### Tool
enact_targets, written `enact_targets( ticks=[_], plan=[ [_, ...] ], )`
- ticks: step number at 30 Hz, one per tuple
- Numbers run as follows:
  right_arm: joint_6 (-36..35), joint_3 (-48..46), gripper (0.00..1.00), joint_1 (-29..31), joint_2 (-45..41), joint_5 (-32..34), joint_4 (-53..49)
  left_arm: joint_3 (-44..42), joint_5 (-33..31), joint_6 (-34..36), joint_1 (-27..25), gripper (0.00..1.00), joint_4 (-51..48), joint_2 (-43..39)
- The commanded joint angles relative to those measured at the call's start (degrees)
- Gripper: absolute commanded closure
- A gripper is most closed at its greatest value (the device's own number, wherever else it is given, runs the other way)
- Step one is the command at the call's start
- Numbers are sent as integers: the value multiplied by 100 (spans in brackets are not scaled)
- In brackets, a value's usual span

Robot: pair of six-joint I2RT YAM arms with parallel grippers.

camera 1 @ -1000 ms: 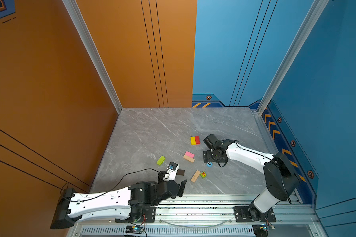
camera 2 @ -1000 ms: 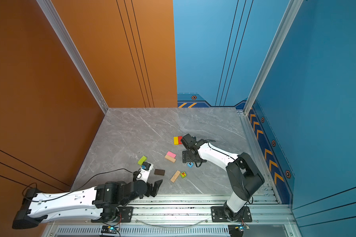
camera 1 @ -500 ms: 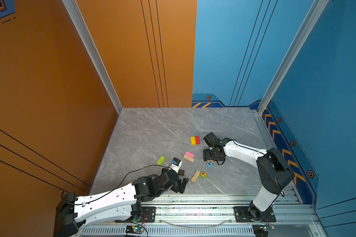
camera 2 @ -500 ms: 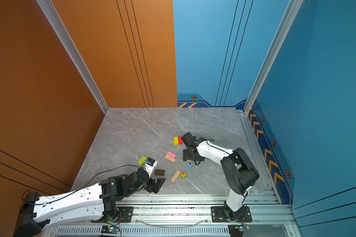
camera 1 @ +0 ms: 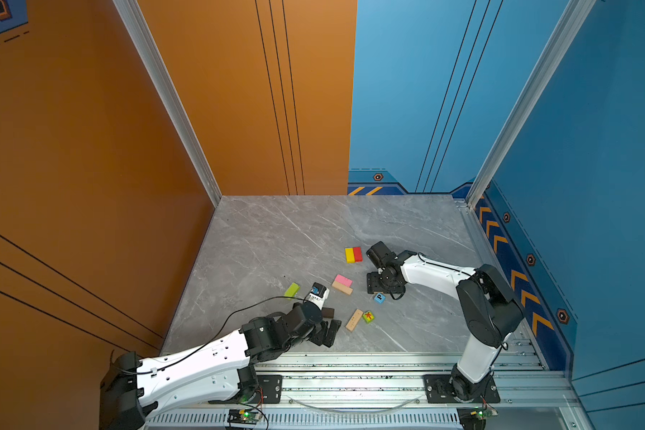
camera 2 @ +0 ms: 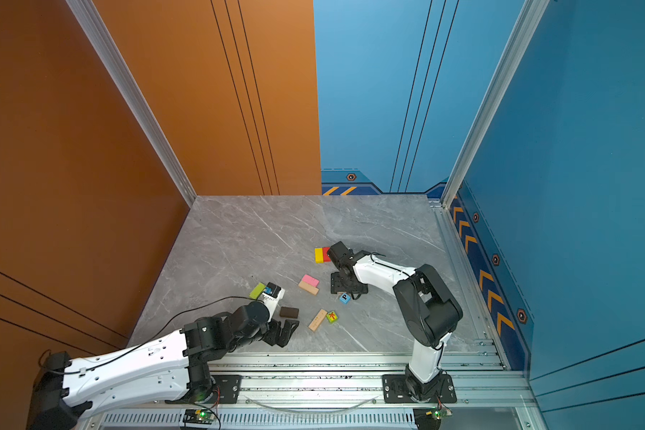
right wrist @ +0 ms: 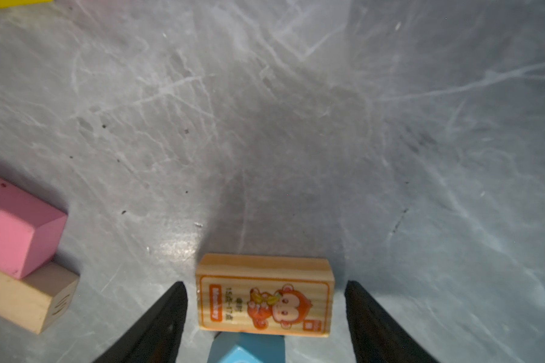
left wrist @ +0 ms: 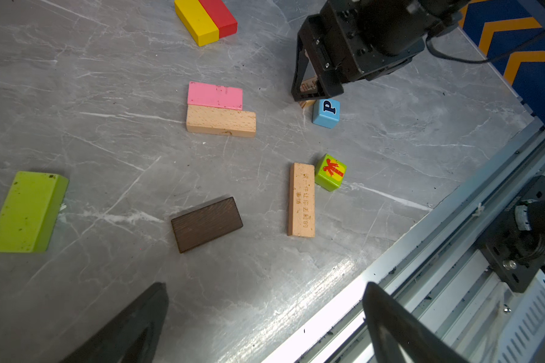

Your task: Build the wood block tower

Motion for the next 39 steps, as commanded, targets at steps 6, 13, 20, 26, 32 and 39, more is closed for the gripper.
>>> enact_targets(
  ticks=[6,13,20,26,32,39],
  plan=[
    [54,348,21,22,206,79,-163,-54,230,137,223,2,14,-194],
    [10,495,12,168,29,148,-328,-191,169,65,327,2,-214,-591],
    [239,1150,9,724,-18,546,-704,-457,-16,-212,402,2,-468,-1126],
    [889,1754,8,1053,233,742,-722,-644,-196,-415,423,2,-642,-1616],
    [1722,2194,7,1247,756,794,-660,-773,-430,-629,436,2,-807,-1927],
    [2358,2473,7,1278,1243,856,-660,-918,-586,-774,487,2,-923,-2198]
  ],
)
